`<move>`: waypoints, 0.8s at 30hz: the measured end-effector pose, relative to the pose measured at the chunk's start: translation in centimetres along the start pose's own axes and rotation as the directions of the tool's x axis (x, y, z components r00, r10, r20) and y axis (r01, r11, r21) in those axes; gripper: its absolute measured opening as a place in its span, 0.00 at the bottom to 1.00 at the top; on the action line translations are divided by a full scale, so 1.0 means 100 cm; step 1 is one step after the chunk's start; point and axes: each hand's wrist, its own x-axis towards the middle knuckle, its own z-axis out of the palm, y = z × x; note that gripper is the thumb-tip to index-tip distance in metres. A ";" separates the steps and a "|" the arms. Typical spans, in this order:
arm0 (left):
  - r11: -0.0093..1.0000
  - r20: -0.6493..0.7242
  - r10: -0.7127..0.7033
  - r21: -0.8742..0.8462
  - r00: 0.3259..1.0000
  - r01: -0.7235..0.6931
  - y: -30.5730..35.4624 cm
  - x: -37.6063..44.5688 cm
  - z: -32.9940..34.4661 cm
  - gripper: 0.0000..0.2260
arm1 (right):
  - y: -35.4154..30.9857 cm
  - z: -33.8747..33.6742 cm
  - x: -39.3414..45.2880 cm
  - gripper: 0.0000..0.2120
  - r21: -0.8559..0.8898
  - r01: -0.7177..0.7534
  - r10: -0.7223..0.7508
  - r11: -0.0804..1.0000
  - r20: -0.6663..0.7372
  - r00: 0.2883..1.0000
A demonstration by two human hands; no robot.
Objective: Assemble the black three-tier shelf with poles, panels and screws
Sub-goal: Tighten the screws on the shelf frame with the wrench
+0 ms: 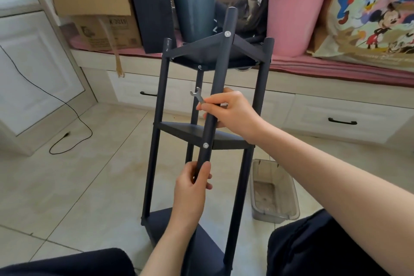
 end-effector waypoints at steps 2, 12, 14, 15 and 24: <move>0.999 -0.082 0.035 -0.018 0.996 -0.036 -0.002 -0.002 0.001 0.07 | -0.004 0.008 0.002 0.08 -0.046 0.029 -0.029 0.999 -0.019 0.999; 0.995 -0.179 0.093 -0.005 0.979 -0.095 -0.008 -0.001 -0.003 0.06 | -0.016 0.031 0.006 0.09 -0.120 0.106 -0.114 0.987 -0.061 0.992; 0.994 -0.175 0.098 -0.028 0.980 -0.104 -0.008 -0.003 -0.003 0.07 | -0.021 0.033 0.007 0.09 -0.094 0.103 -0.110 0.990 -0.074 0.991; 0.994 -0.171 0.099 -0.027 0.980 -0.105 -0.008 -0.003 -0.003 0.06 | -0.023 0.034 0.008 0.08 -0.063 0.094 -0.099 0.994 -0.085 0.991; 0.995 -0.174 0.102 0.000 0.979 -0.103 -0.011 -0.002 -0.020 0.07 | -0.030 0.043 0.007 0.09 -0.049 0.110 -0.110 0.993 -0.005 0.994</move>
